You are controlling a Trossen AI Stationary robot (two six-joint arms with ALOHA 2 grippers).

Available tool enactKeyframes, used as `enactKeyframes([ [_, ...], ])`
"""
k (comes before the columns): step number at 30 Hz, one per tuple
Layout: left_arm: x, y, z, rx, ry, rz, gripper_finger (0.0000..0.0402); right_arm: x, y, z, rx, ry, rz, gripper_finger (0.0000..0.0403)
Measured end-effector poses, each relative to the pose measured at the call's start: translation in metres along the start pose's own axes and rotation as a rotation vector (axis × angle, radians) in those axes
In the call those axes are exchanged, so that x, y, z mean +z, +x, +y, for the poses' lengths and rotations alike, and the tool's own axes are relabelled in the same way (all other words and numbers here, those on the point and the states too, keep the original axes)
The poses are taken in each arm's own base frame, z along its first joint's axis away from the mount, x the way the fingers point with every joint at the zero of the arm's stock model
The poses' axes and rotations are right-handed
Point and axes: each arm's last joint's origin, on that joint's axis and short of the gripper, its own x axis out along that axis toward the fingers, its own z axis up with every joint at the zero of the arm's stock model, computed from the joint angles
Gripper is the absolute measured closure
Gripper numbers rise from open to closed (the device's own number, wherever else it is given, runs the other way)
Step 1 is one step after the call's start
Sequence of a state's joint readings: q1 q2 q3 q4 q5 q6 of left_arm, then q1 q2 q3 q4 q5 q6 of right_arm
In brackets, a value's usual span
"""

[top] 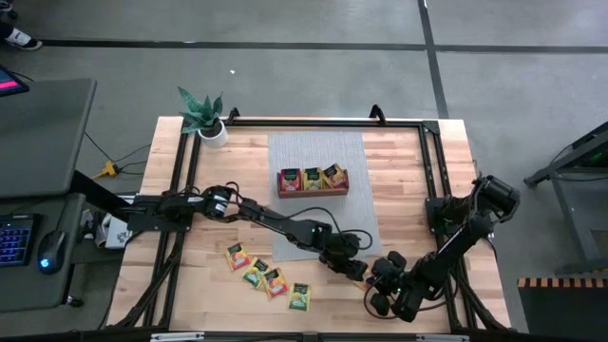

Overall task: Pick & Place Tea
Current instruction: Put the orange tea bag into the right section of the wooden organizer

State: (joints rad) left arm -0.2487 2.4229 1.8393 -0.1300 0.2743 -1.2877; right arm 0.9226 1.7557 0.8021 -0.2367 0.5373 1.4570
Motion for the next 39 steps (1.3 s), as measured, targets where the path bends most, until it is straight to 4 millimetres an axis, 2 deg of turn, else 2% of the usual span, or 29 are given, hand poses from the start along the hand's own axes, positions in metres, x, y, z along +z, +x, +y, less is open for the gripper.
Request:
enactKeyframes([
  [4, 0.003, 0.000, 0.001, -0.005, -0.006, 0.005, 0.0141, 0.000, 0.000, 0.000, 0.001, 0.000, -0.006, 0.0403],
  [7, 0.003, 0.000, 0.002, -0.004, -0.005, 0.013, 0.0164, 0.000, 0.000, 0.000, 0.001, -0.002, -0.010, 0.0403],
  [20, 0.003, 0.001, 0.004, 0.005, -0.003, -0.007, 0.0374, 0.001, 0.000, 0.001, 0.007, -0.016, -0.030, 0.0403],
  [22, 0.003, 0.001, 0.004, 0.006, 0.010, -0.006, 0.0394, 0.001, 0.000, 0.001, 0.008, -0.016, -0.030, 0.0403],
  [31, 0.003, 0.001, 0.005, 0.021, 0.054, -0.018, 0.0400, 0.004, -0.006, 0.003, 0.031, -0.029, -0.014, 0.0403],
  [39, 0.002, 0.001, 0.006, 0.036, 0.116, -0.009, 0.0401, 0.031, -0.047, 0.000, 0.075, -0.040, -0.092, 0.0403],
])
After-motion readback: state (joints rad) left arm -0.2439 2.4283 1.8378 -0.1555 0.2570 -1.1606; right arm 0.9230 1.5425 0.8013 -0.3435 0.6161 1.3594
